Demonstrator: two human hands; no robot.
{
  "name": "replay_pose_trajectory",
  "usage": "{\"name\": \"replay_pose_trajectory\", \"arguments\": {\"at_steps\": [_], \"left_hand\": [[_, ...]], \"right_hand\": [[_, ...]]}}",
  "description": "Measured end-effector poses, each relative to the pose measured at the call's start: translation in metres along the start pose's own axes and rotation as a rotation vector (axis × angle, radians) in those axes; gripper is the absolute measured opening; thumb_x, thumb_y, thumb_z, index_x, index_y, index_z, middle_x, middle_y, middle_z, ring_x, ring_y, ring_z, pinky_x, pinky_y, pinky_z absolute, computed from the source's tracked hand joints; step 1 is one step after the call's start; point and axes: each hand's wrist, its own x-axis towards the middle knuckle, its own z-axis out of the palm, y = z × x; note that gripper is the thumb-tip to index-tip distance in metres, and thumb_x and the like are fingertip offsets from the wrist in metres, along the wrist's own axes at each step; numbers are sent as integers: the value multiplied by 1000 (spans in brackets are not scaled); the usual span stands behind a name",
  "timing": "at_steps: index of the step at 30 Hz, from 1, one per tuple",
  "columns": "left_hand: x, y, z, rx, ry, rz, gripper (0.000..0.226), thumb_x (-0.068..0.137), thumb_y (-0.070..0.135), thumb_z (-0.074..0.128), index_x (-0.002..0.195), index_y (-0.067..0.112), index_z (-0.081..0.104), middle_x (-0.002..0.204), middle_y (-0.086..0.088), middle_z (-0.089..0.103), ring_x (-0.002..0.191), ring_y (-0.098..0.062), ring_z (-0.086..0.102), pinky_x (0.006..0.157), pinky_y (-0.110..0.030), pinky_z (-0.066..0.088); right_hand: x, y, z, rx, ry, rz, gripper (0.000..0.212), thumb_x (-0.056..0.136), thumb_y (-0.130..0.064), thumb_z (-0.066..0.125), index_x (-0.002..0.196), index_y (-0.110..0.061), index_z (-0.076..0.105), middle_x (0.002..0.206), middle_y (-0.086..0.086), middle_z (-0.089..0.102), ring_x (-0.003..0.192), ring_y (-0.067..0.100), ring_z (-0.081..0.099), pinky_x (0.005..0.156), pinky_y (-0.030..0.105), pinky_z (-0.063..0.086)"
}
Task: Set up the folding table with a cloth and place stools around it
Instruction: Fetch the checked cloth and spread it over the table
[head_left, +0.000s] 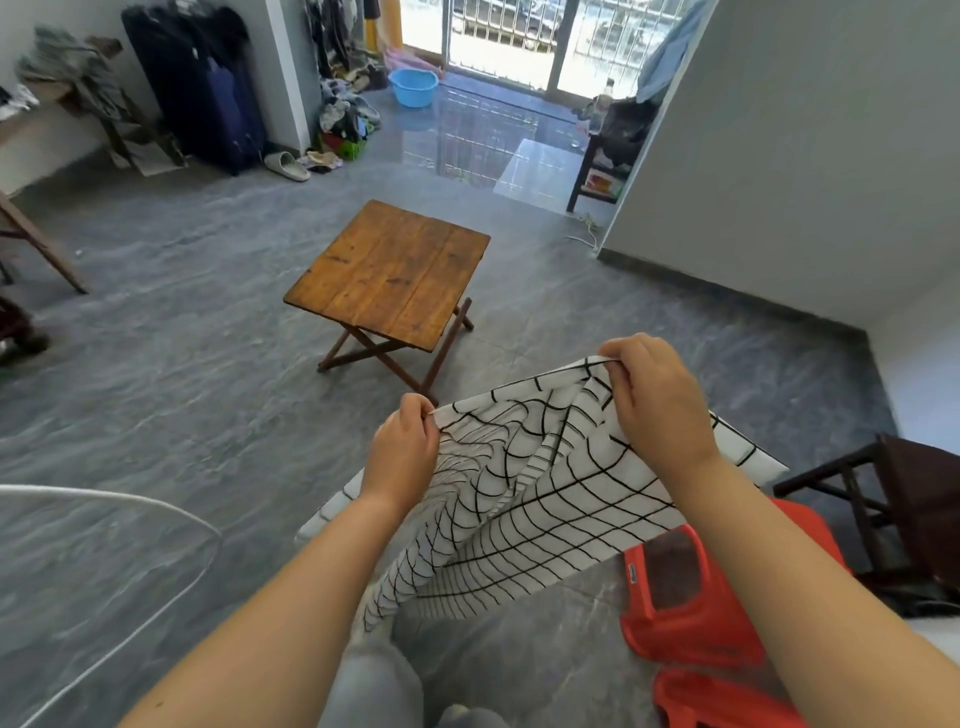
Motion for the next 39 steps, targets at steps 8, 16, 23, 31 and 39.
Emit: {"name": "replay_pose_trajectory", "arguments": {"at_steps": [8,16,23,31,39], "left_hand": [[88,-26,-17,17,-51,117,12,99,26,39,103,16,44,85,1,58,75,-21,54,60,-35,39],[186,-56,-34,121,-292,344,40,82,51,63,94,13,57,83,5,57,72,-11,48,61,-29,34],[268,-50,-28,197,-469,479,41,75,57,67,70,23,43,61,10,43,62,-13,45,50,-25,27],[353,-18,0,93,-540,395,46,72,53,73,59,30,35,54,9,39,50,-7,34,48,-27,25],[474,35,42,203,-566,535,46,70,61,69,70,18,53,68,5,54,67,-17,50,55,-33,36]], "right_hand": [[55,33,45,-142,-70,23,9,92,-6,56,97,-3,63,87,9,63,79,29,59,65,41,53],[110,55,74,-305,-190,-40,12,94,-18,45,97,-11,55,82,5,57,66,27,58,46,34,46],[145,84,76,-408,-240,-7,5,91,-9,52,96,-11,52,80,6,56,58,28,55,37,33,42],[182,139,79,-392,-240,62,17,94,-20,40,93,-10,53,78,3,56,54,24,53,40,26,30],[242,228,82,-286,-169,-4,25,89,-24,42,81,-8,61,62,-5,55,47,17,55,38,25,36]]}}
